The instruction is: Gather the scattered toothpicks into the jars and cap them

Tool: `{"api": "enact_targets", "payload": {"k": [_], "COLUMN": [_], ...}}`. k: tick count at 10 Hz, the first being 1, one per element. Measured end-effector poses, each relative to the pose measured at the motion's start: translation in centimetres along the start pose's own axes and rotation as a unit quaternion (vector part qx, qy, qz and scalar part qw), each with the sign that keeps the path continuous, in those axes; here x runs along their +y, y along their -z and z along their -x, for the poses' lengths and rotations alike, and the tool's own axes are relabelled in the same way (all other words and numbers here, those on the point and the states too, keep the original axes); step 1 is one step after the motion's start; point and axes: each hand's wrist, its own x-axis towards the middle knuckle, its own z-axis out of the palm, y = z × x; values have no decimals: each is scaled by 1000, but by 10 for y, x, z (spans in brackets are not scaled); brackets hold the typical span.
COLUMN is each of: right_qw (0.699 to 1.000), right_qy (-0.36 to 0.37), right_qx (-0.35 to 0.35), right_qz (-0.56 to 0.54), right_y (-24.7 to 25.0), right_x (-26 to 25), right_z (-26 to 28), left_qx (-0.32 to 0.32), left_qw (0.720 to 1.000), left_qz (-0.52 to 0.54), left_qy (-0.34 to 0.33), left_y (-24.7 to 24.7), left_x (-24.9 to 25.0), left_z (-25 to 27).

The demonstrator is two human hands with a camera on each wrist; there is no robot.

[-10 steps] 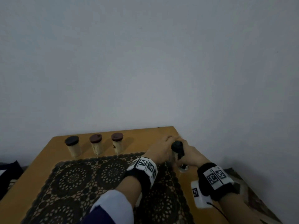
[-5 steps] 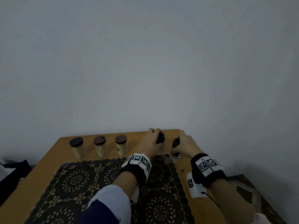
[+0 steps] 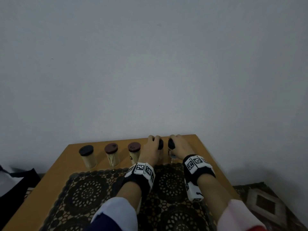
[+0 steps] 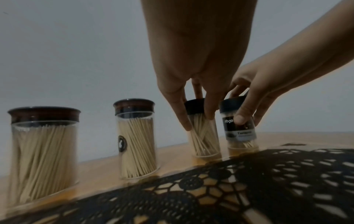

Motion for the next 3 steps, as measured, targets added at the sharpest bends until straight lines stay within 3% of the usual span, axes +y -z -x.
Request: {"api": "enact_targets", "payload": {"k": [2, 3], "right_qw": [1000, 995], "right_qy": [-2, -9], "right_qx": [-19, -48], "right_qz": [-8, -85], "right_y": [-2, -1], "right_x": [4, 10], "right_z": [-3, 8], "left_qx": [-7, -2], "left_qw": [1000, 1000], "left_qz": [-23, -17], "left_qy": [13, 13], "left_y": [0, 8], "left_x": [0, 2], "left_z": [-3, 2]}}
